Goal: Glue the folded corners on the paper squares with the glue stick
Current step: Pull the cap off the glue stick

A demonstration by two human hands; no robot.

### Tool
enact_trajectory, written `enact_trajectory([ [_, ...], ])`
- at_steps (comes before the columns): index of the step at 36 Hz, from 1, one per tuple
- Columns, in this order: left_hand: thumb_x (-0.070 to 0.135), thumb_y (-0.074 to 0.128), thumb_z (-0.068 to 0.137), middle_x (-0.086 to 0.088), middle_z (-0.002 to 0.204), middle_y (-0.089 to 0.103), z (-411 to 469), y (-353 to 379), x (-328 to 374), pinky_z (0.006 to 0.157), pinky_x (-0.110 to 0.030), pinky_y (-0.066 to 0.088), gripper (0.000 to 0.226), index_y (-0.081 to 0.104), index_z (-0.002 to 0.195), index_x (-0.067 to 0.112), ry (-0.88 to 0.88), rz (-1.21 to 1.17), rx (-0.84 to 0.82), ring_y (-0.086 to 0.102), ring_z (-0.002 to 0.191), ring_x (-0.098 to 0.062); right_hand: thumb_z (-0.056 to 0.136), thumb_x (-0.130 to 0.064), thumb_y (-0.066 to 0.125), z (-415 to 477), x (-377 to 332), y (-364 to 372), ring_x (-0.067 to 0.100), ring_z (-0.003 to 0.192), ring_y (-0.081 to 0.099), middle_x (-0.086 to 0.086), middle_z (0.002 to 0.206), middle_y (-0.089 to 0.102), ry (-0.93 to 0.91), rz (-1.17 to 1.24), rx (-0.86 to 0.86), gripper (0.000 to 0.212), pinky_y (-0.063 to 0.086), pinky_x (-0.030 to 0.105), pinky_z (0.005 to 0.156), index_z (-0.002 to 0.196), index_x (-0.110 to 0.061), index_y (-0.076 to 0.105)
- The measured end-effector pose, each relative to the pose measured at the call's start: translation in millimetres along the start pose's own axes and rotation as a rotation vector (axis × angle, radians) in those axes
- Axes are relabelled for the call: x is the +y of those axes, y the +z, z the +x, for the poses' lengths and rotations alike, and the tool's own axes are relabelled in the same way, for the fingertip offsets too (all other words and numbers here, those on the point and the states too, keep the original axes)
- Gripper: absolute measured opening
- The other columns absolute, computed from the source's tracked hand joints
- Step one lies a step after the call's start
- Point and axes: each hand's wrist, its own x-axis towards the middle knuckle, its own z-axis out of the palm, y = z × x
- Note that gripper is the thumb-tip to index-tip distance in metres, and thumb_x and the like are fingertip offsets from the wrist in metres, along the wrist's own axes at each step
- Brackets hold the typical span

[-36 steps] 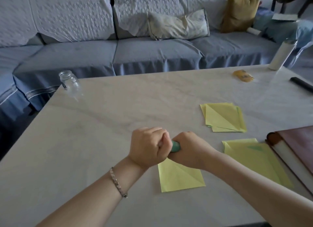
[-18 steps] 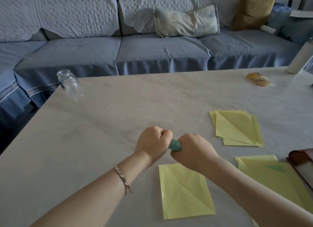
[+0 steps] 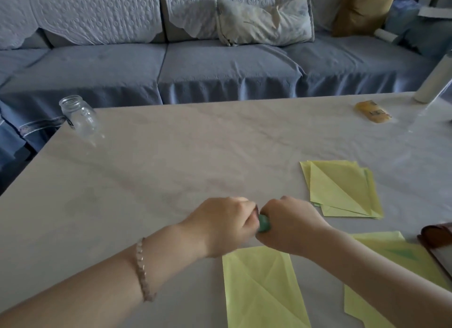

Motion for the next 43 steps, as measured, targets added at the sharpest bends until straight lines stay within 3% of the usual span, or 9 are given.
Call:
enact_trajectory([
  [3, 0.025, 0.046, 0.087, 0.000, 0.102, 0.056, -1, 3, 6, 0.066, -0.026, 0.032, 0.012, 0.042, 0.097, 0.018, -0.019, 0.138, -0.122, 0.055, 0.089, -0.023, 0.083, -0.028, 0.045, 4, 3, -1, 0.012, 0.051, 0.037, -0.006, 0.061, 0.039, -0.054, -0.089, -0.006, 0.026, 0.026, 0.022, 0.043, 0.059, -0.022, 0.037],
  [9, 0.020, 0.047, 0.089, -0.005, 0.089, 0.062, 11, 19, 8, 0.064, -0.024, 0.032, 0.026, 0.036, 0.066, 0.015, -0.220, 0.256, -0.031, 0.052, 0.077, -0.027, 0.082, -0.029, 0.045, 11, 4, 5, 0.021, 0.064, 0.045, -0.006, 0.060, 0.038, -0.173, -0.215, 0.047, 0.021, 0.025, 0.022, 0.046, 0.062, -0.021, 0.040],
  [14, 0.017, 0.047, 0.084, 0.004, 0.065, 0.042, 15, 25, 10, 0.059, -0.024, 0.033, 0.025, 0.038, 0.061, 0.019, -0.384, 0.062, -0.055, 0.046, 0.070, -0.023, 0.082, -0.025, 0.044, 22, 14, 16, 0.021, 0.063, 0.044, -0.005, 0.058, 0.041, -0.215, -0.313, 0.155, 0.023, 0.020, 0.021, 0.047, 0.061, -0.019, 0.039],
  [18, 0.020, 0.049, 0.085, 0.001, 0.063, 0.047, 10, 30, 18, 0.048, -0.025, 0.030, 0.023, 0.041, 0.064, 0.017, -0.494, -0.123, -0.084, 0.048, 0.060, -0.021, 0.053, -0.023, 0.046, 29, 26, 27, 0.017, 0.036, 0.022, -0.003, 0.034, 0.041, -0.407, -0.306, 0.450, 0.015, 0.006, 0.010, 0.049, 0.039, -0.019, 0.042],
  [25, 0.006, 0.058, 0.080, 0.001, 0.045, 0.036, 2, 16, 23, 0.040, -0.013, 0.023, 0.019, 0.044, 0.069, 0.012, -0.745, -0.757, -0.247, 0.032, 0.031, -0.010, 0.066, -0.019, 0.042, 44, 28, 28, 0.017, 0.034, 0.036, -0.005, 0.039, 0.042, -0.724, 0.061, 0.590, 0.023, 0.027, 0.017, 0.037, 0.046, -0.020, 0.054],
  [29, 0.007, 0.058, 0.079, -0.001, 0.050, 0.038, 1, 2, 21, 0.040, -0.012, 0.024, 0.016, 0.045, 0.072, 0.012, -0.758, -0.721, -0.195, 0.031, 0.025, -0.009, 0.080, -0.026, 0.032, 52, 22, 20, 0.017, 0.035, 0.039, -0.005, 0.041, 0.045, -0.774, 0.117, 0.669, 0.040, 0.028, 0.018, 0.037, 0.048, -0.020, 0.055],
  [35, 0.015, 0.048, 0.086, -0.007, 0.063, 0.055, -11, -12, 20, 0.051, -0.021, 0.036, 0.014, 0.050, 0.072, 0.013, -0.556, -0.080, -0.036, 0.059, 0.058, -0.023, 0.061, -0.024, 0.045, 57, 14, 21, 0.021, 0.035, 0.044, -0.003, 0.041, 0.048, -0.625, 0.046, 0.587, 0.020, 0.030, 0.016, 0.039, 0.046, -0.018, 0.056],
  [38, 0.019, 0.050, 0.084, -0.006, 0.081, 0.063, -52, -17, -15, 0.064, -0.022, 0.039, 0.025, 0.044, 0.062, 0.011, -0.616, 0.252, -0.059, 0.063, 0.092, -0.029, 0.070, -0.022, 0.058, 43, 91, 6, 0.025, 0.052, 0.058, 0.006, 0.055, 0.060, -0.180, -0.138, 0.502, 0.015, 0.045, 0.024, 0.048, 0.057, -0.018, 0.062],
  [43, 0.029, 0.054, 0.090, 0.001, 0.037, 0.047, -59, -5, -69, 0.046, -0.022, 0.033, 0.051, 0.038, 0.046, 0.010, -0.700, -0.013, -0.045, 0.058, 0.050, -0.011, 0.060, -0.023, 0.070, 22, 101, -4, 0.027, 0.037, 0.050, 0.010, 0.041, 0.050, -0.001, 0.121, 0.478, 0.032, 0.037, 0.024, 0.041, 0.042, -0.021, 0.043],
])
